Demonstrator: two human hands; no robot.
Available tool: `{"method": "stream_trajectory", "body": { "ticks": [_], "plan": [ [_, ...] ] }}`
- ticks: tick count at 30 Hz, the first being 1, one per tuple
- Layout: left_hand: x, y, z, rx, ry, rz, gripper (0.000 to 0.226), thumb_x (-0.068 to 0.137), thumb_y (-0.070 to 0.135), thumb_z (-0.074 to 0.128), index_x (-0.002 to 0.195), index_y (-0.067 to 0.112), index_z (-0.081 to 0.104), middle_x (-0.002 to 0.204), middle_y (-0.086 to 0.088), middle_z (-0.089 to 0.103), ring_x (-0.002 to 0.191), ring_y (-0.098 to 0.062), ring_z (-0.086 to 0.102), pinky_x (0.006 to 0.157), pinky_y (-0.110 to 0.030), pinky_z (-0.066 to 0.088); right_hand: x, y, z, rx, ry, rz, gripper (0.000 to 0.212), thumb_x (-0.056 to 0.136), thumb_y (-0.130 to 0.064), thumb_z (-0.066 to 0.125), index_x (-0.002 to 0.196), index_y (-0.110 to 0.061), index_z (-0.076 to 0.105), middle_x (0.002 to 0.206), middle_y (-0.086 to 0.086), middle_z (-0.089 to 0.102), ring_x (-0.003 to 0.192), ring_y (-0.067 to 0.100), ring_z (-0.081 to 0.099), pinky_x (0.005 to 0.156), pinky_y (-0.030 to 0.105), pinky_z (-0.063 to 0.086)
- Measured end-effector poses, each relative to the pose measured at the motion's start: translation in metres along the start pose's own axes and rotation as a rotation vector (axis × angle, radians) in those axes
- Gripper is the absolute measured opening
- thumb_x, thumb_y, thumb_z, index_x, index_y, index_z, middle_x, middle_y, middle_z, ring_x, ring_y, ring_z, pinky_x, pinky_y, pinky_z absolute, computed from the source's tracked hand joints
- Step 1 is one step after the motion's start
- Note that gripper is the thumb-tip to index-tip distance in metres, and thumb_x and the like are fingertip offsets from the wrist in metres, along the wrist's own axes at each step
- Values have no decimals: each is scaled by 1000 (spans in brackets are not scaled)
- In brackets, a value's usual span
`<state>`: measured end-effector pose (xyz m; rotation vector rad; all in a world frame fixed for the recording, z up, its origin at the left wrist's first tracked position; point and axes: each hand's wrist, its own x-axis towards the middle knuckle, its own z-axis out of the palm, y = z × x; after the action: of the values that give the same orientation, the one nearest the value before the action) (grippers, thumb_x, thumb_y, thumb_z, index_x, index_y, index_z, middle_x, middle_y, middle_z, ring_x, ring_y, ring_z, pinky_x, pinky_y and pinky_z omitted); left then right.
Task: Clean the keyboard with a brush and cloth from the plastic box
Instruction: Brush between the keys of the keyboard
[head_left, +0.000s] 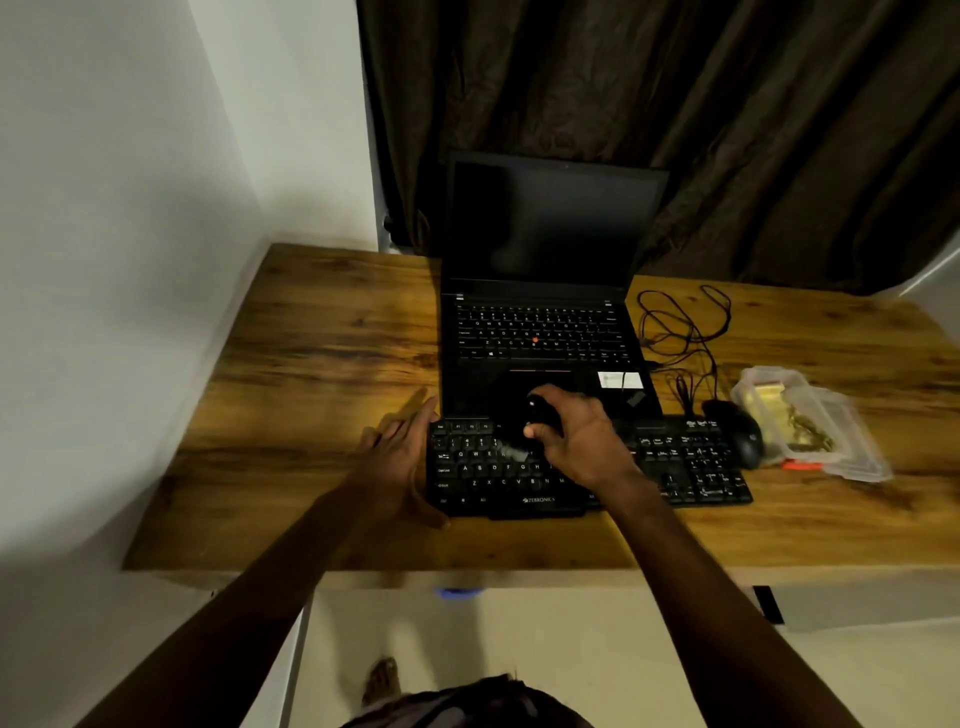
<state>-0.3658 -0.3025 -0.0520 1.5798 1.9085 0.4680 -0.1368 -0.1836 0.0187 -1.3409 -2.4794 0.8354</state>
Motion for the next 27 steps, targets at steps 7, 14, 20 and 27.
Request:
{"method": "stream_trajectory", "body": {
  "ticks": [7, 14, 20, 27],
  "plan": [
    [1, 9, -2, 51, -16, -19, 166, 35, 56, 95, 156, 30, -15, 165, 0, 9, 150, -24, 8, 118, -48, 7, -13, 15, -12, -13, -176, -3, 40, 87, -34, 72, 122, -44, 54, 115, 2, 64, 112, 22, 60, 93, 48, 56],
    [1, 16, -4, 125, -27, -20, 166, 37, 54, 96, 156, 25, -16, 166, -1, 6, 149, -25, 10, 118, -49, 15, -15, 23, -22, -50, -236, 35, 49, 86, -43, 69, 129, -49, 48, 129, 6, 57, 119, 25, 58, 101, 50, 51],
    [0, 18, -5, 134, -33, -29, 165, 36, 55, 95, 156, 26, -15, 165, 1, 11, 147, -24, 14, 116, -51, 18, -7, 12, -18, -101, 37, -39, 41, 92, -17, 69, 131, -21, 58, 116, 7, 64, 111, 23, 57, 95, 38, 52],
    [2, 21, -5, 136, -49, -35, 166, 34, 56, 95, 156, 25, -14, 165, 0, 9, 145, -29, 17, 114, -53, 19, -21, 24, -38, -64, -256, 51, 51, 91, -33, 70, 138, -39, 49, 136, 7, 49, 125, 26, 52, 106, 47, 46]
  ]
}}
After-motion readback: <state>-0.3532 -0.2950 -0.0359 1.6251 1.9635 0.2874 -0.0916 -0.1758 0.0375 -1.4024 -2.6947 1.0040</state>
